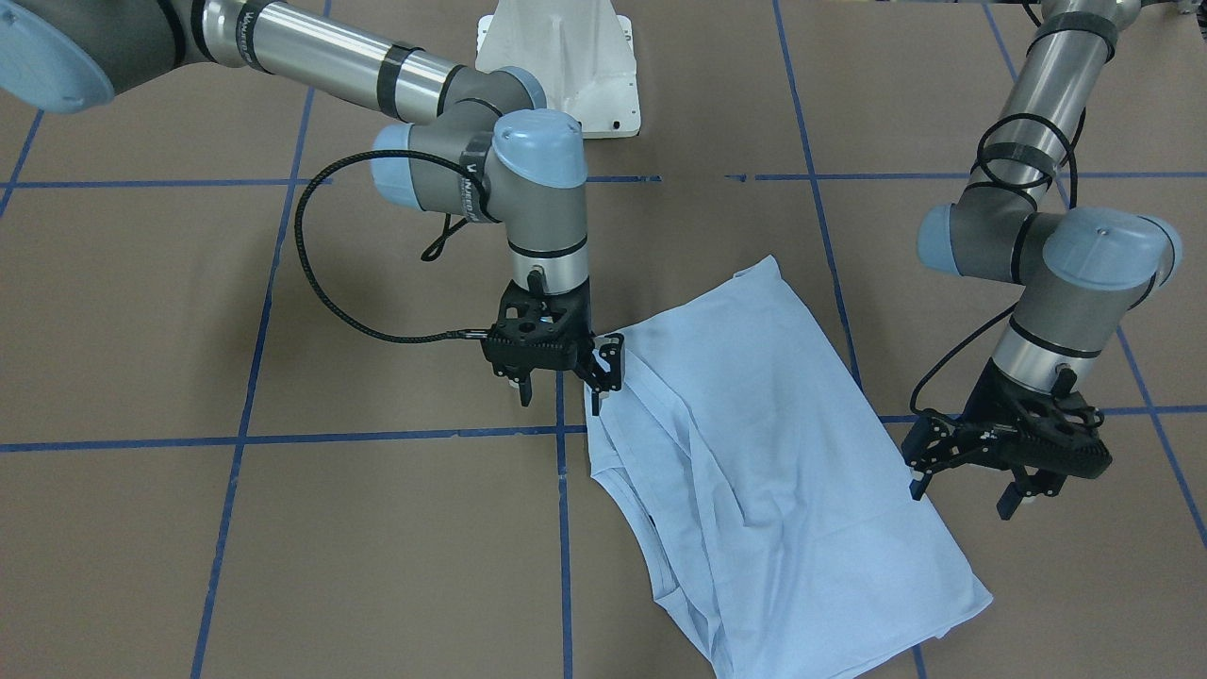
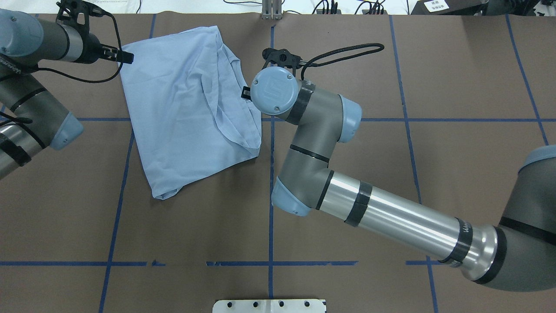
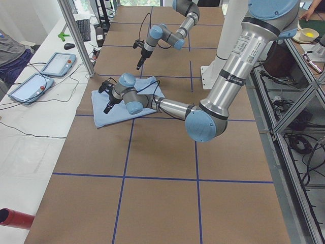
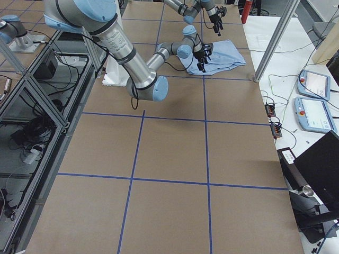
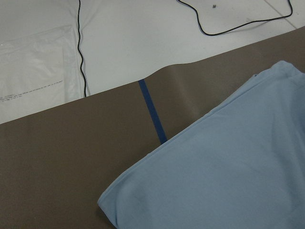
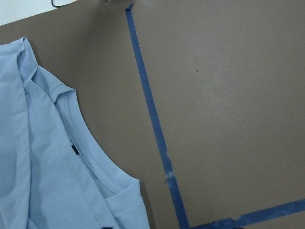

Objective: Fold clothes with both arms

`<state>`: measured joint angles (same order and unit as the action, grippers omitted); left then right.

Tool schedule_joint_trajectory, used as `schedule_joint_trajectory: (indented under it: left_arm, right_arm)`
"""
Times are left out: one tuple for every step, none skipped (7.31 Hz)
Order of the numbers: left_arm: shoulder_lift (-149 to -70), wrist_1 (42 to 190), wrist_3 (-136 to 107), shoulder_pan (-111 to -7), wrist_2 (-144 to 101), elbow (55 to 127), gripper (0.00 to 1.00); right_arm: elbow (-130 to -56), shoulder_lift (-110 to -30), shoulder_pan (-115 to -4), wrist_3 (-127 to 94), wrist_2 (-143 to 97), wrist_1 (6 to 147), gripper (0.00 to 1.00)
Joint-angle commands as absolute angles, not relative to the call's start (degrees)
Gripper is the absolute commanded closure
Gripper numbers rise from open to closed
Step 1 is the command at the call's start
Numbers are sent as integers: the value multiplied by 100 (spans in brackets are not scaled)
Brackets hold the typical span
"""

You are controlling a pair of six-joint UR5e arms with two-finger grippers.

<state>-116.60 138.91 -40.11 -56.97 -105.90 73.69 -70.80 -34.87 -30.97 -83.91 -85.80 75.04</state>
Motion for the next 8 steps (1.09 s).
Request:
schedule_joint_trajectory:
  left_arm:
    - [-11610,13913,-4271,-5660,-10687,7488,0]
    - [-11602,13913,-4271,-5660,-10679,7480,0]
    - [-11602,13913,-4271,-5660,-10687,7471,0]
    - [-11602,13913,-4271,-5660,-10687,7471,0]
    - [-11602,13913,-4271,-5651,-10687,7453,0]
    - [-11602,13913,-4263,-5651,-10687,7436,0]
    - [-11602,13913,-4263,-5651,-10687,7436,0]
    - [-11602,13913,-4263,-5651,-10687,7436,0]
  right_arm:
    - [-6155,-3016,-2884,-8464,-8342,7208,16]
    - [-6126,-3006,-2761,-8481,-8332,7216,22]
    - [-6117,-3023,-2673,-8560,-8332,7242,29]
    - [-6100,-3023,-2637,-8569,-8332,7251,31]
    - [-6082,-3041,-2628,-8561,-8315,7260,34]
    - [-6082,-3058,-2628,-8508,-8306,7268,34]
    - [-6082,-3059,-2628,-8499,-8306,7269,35]
    - [-6082,-3059,-2628,-8508,-8297,7269,35]
